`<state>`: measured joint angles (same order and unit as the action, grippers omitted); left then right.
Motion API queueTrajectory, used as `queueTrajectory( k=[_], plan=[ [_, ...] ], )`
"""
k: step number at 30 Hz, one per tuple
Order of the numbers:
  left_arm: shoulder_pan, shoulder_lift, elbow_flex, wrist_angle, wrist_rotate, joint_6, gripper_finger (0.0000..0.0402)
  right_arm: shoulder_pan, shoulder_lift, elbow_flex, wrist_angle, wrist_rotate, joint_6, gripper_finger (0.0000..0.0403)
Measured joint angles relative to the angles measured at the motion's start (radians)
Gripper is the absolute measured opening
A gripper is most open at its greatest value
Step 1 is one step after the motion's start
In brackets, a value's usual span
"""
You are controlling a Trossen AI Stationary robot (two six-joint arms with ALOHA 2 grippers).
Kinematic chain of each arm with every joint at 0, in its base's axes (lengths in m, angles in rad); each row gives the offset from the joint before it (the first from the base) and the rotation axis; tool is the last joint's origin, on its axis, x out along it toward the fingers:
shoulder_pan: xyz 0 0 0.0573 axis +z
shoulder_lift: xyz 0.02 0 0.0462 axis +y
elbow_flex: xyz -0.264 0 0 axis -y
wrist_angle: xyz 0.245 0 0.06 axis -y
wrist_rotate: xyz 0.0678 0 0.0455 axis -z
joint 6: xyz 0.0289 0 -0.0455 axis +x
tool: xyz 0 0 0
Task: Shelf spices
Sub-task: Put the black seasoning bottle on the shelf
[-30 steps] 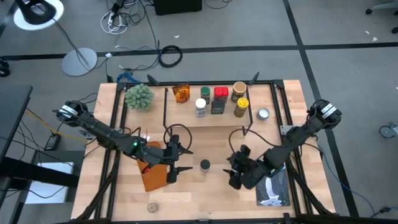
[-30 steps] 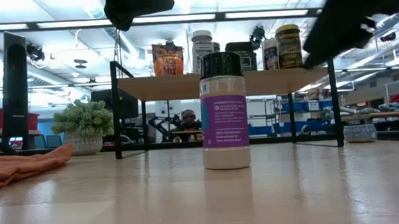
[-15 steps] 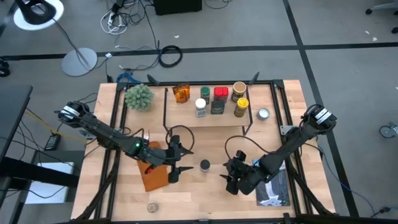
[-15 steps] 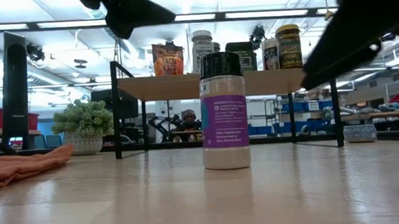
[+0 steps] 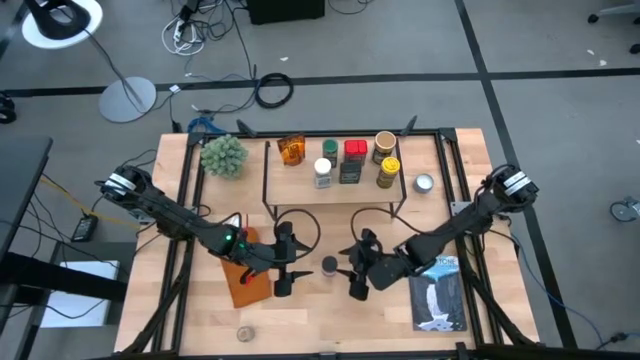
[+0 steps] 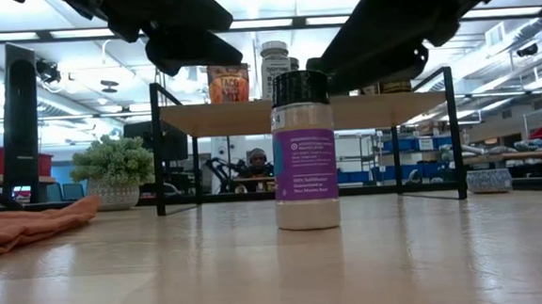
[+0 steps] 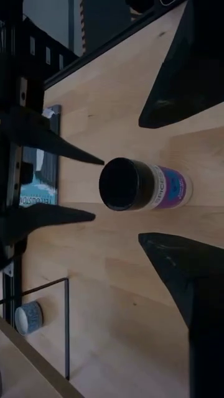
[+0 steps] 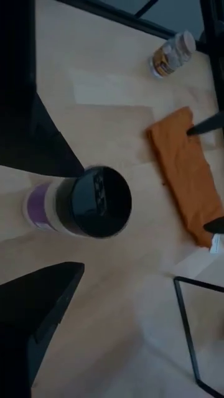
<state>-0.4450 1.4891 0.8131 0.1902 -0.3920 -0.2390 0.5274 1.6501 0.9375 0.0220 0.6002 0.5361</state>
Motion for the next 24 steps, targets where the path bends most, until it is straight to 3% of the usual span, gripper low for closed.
queueTrajectory(
  k=[8,18,24],
  plan=[
    [0.014,0.006,0.0,0.0,0.0,0.013,0.0294,-0.019,0.0,0.0,-0.025,-0.127,-0.001,0.0233],
    [0.033,0.025,0.0,0.022,0.009,0.022,0.0294,0.061,-0.002,0.0,-0.128,-0.07,0.106,0.0228],
    [0.035,0.066,0.0,0.099,0.042,-0.001,0.0294,0.128,-0.003,0.0,-0.283,-0.053,0.306,0.0226]
  ],
)
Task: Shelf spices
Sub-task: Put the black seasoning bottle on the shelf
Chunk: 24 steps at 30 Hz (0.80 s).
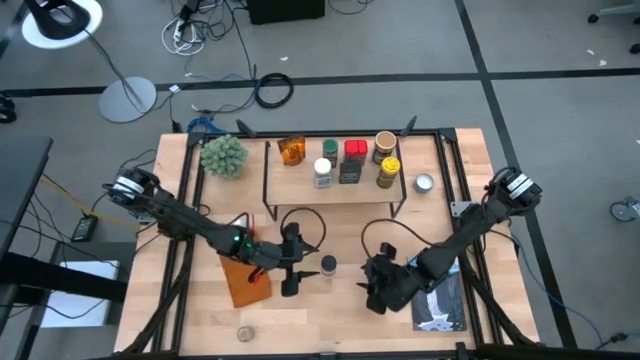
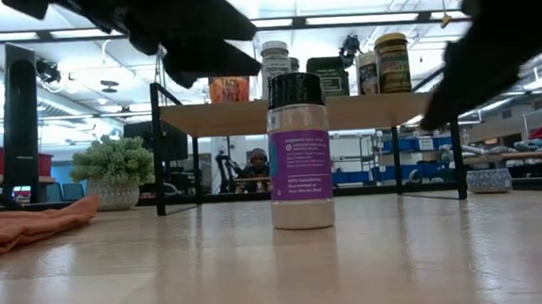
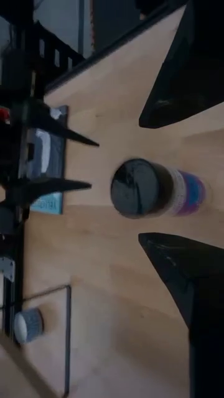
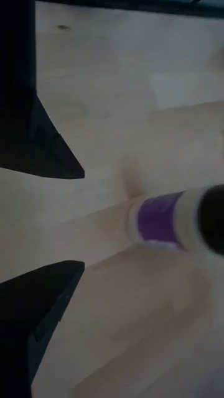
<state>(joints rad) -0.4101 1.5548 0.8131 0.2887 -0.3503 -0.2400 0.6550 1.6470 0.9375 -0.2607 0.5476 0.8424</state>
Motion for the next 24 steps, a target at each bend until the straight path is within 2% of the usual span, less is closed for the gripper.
queueTrajectory(
  k=[7,24],
  plan=[
    [0.017,0.108,0.0,0.12,0.022,-0.007,0.0294,0.063,0.0,0.0,-0.051,0.097,0.082,0.022],
    [0.042,0.273,0.044,0.295,0.028,0.016,0.0294,0.07,0.0,0.0,-0.049,0.111,0.093,0.0215]
  ],
)
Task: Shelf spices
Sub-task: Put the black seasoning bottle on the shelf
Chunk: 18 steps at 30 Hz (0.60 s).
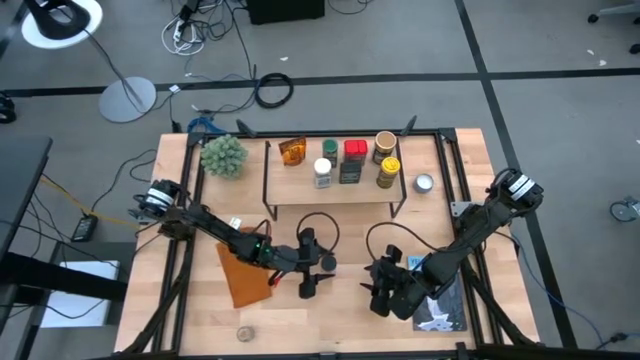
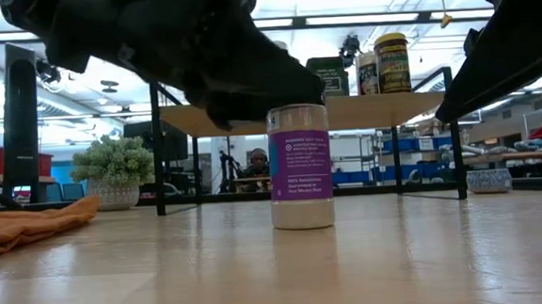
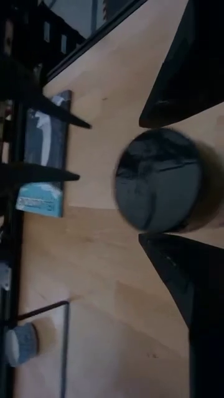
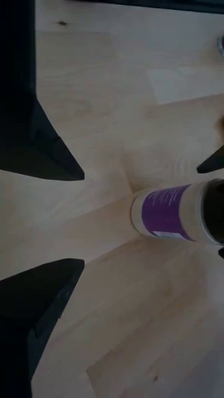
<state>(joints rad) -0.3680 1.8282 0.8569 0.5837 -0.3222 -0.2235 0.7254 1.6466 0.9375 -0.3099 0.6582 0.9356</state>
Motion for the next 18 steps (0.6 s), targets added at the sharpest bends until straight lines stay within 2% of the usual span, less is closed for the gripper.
queueTrajectory(
  k=[10,18],
  plan=[
    [0.008,-0.002,0.007,-0.018,-0.007,0.005,0.0285,0.0,0.0,0.0,-0.002,0.001,-0.003,0.0214],
    [0.008,-0.002,0.007,-0.003,-0.01,0.008,0.0225,-0.001,0.0,0.0,0.0,0.003,-0.01,0.0212]
  ],
)
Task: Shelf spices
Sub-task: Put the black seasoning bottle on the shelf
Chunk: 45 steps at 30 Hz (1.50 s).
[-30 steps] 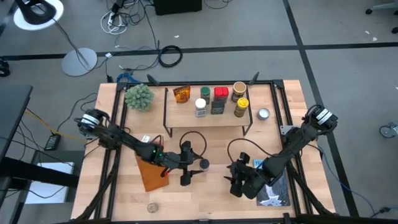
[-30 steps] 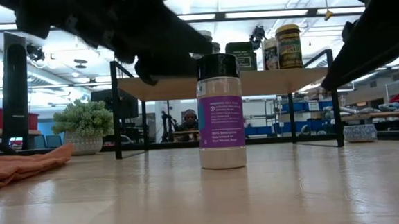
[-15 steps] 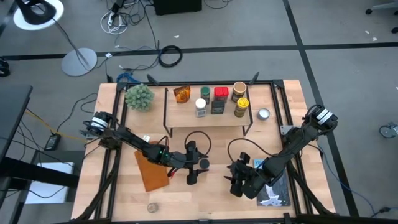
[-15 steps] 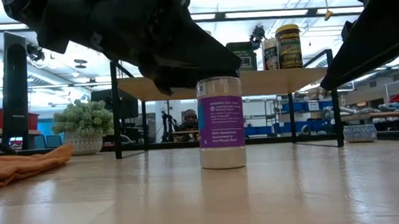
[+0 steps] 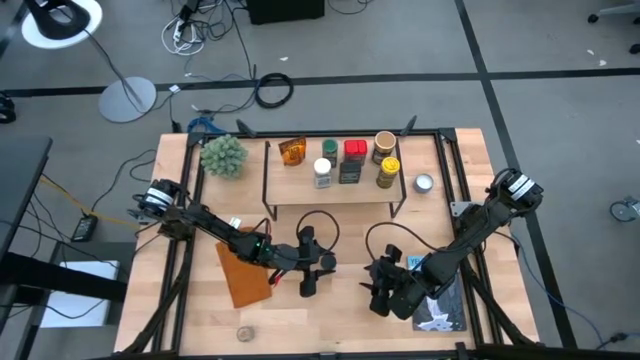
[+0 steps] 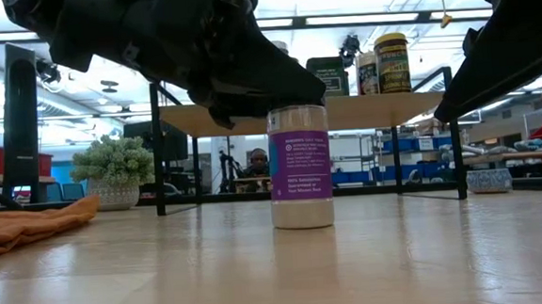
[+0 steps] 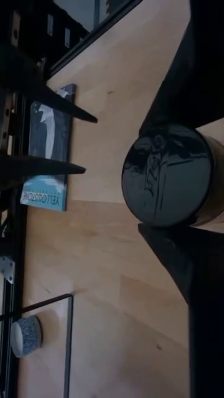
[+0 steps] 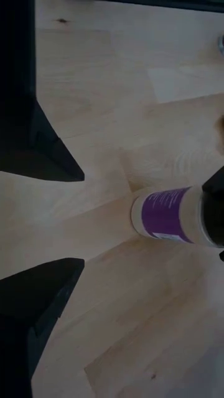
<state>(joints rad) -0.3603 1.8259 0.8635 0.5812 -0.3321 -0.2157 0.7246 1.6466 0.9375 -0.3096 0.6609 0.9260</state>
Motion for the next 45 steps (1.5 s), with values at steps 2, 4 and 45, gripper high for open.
queueTrajectory(
  k=[2,4,45],
  plan=[
    [0.0,0.0,0.0,0.001,0.0,0.001,0.0215,0.0,0.0,0.0,0.0,0.0,0.0,0.0211],
    [0.0,0.0,0.0,0.001,0.0,0.001,0.0211,0.0,0.0,0.0,0.0,0.0,0.0,0.0209],
    [0.259,-0.774,0.044,-0.758,0.003,0.247,0.0218,0.0,0.0,0.0,0.017,0.0,0.006,0.0199]
  ],
)
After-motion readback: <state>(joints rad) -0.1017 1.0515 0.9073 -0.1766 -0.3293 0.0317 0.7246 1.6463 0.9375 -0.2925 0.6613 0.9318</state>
